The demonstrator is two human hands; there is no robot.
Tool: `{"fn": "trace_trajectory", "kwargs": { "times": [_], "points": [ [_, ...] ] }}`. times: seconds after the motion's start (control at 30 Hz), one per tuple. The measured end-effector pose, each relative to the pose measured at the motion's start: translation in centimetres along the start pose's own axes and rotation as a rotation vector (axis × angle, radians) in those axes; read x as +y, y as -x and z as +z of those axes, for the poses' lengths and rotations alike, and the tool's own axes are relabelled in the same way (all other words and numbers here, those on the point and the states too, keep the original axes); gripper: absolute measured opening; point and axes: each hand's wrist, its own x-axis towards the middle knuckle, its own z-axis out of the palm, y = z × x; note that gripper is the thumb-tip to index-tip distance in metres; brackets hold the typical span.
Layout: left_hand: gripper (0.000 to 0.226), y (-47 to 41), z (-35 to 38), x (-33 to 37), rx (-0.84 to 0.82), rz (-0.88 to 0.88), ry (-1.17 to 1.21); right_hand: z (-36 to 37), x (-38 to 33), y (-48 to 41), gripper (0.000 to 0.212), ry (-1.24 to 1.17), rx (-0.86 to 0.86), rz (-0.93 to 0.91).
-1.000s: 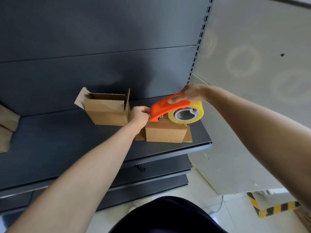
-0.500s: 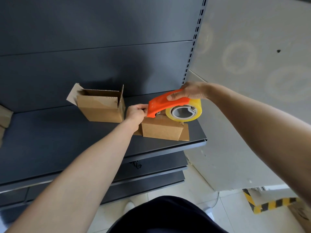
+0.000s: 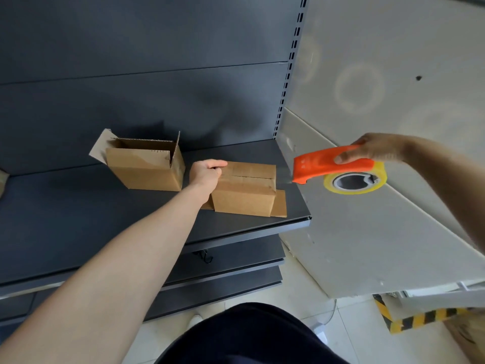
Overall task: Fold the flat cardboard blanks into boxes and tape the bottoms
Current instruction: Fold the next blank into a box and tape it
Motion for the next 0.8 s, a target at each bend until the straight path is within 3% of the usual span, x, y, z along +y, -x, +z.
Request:
{"fn": "trace_trajectory", "kwargs": {
  "times": [0.17,0.43,0.6,0.8],
  "points": [
    [0.035,0.1,0.7,0.4,0.009,0.006,-0.025,-0.9,2.7,0.3,0.108,-0.03,0.015,0.016],
    [0.033,0.2,0.9,0.5,0.028,0.011,-0.041,2.0,2.2,-1.7,0.09,0.057,-0.011,0.092],
    [0.033,0.0,0.8,0.4,0.012,0.008,-0.045,3.7,1.4,-3.7,0.061,0.105,0.008,0.085],
    [0.032,-0.1,0.6,0.3,0.006,0.003,-0.032,5.0,-1.1,-4.8,0.068,0.193,-0.001,0.064]
  ]
}}
